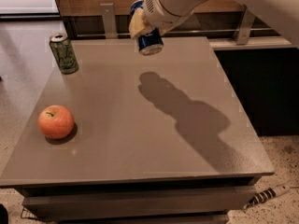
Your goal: Place pepsi can upright
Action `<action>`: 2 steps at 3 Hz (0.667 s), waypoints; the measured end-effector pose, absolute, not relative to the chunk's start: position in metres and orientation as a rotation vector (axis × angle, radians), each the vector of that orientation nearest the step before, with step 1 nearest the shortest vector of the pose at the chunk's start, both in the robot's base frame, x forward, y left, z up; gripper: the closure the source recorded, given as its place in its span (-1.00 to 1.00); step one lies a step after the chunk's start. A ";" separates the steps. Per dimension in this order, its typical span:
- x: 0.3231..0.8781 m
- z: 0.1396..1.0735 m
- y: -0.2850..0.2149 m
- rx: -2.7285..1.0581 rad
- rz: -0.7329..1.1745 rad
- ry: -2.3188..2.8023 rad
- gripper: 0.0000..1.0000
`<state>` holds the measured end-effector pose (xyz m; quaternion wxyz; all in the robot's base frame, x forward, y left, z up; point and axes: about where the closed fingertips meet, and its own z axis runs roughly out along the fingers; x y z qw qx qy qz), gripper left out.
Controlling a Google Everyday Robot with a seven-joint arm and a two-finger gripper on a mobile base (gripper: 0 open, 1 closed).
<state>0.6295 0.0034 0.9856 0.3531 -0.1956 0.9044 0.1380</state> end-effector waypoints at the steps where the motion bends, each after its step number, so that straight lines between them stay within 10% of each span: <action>1: 0.621 0.985 0.011 -0.677 0.318 2.197 1.00; 2: 0.615 0.983 0.014 -0.781 0.324 2.089 1.00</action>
Offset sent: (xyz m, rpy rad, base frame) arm -0.0229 0.0118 -0.0108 -0.1144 -0.3796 0.4146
